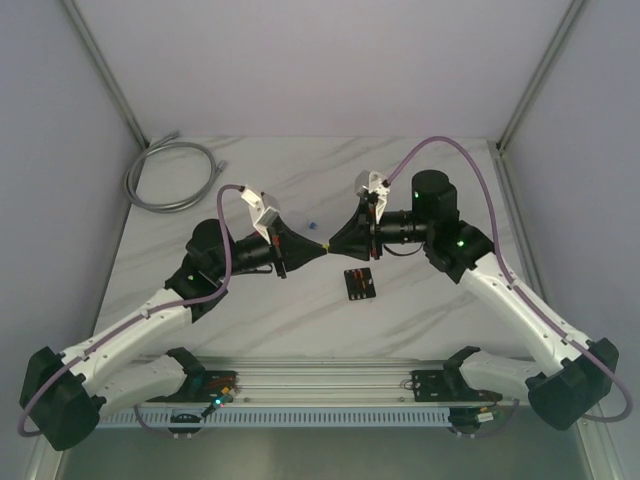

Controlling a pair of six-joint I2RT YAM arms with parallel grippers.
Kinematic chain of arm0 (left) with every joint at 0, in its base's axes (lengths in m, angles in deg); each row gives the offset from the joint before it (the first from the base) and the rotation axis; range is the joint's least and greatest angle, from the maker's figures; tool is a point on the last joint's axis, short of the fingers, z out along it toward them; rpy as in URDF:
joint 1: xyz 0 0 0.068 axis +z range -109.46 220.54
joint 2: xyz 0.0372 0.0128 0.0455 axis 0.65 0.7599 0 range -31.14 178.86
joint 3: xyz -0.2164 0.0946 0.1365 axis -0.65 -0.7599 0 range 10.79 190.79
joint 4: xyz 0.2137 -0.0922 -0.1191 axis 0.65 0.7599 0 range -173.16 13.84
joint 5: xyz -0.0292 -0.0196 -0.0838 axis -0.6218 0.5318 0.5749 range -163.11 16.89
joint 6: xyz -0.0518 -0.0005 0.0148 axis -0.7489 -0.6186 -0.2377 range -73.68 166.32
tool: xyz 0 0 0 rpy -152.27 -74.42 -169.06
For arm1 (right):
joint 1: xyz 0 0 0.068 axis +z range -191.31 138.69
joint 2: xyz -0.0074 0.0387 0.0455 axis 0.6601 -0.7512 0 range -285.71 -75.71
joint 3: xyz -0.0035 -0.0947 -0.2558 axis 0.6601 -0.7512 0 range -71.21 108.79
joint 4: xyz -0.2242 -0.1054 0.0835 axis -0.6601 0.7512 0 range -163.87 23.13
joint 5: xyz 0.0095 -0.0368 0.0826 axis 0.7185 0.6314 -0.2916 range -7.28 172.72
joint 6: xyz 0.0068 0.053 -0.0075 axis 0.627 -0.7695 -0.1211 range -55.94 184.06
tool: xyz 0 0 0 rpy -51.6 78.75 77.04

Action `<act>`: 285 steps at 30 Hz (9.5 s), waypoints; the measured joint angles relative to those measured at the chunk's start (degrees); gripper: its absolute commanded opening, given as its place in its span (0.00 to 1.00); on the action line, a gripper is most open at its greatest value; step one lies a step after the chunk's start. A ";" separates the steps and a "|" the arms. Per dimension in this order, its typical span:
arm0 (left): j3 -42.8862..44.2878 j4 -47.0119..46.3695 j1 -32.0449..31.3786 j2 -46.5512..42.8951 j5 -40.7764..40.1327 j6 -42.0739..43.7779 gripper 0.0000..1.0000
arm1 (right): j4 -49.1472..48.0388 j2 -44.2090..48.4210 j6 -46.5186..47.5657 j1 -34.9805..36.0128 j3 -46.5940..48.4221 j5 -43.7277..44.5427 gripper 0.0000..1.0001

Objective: Snap on the fuse box
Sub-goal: Pick up the fuse from the center of the board, then install the fuse at the fuse box base.

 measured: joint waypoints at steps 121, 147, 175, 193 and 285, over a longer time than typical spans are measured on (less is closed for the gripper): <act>1.75 32.89 11.41 -13.07 -54.51 12.98 1.00 | 12.07 -27.47 -37.68 15.47 -7.08 72.81 0.00; 1.46 32.89 11.80 -13.14 -53.79 12.94 1.00 | 12.41 -28.81 -40.39 15.50 -5.44 74.03 0.00; 1.46 32.89 12.35 -13.14 -53.02 12.57 1.00 | 14.64 -28.11 -40.44 15.52 -5.25 75.47 0.00; 1.46 32.92 12.44 -13.44 -52.98 12.55 1.00 | 14.19 -28.83 -40.61 15.52 -5.25 73.53 0.00; 1.14 32.89 13.07 -14.58 -51.98 12.50 1.00 | 19.17 -32.65 -38.60 11.87 0.79 66.86 0.00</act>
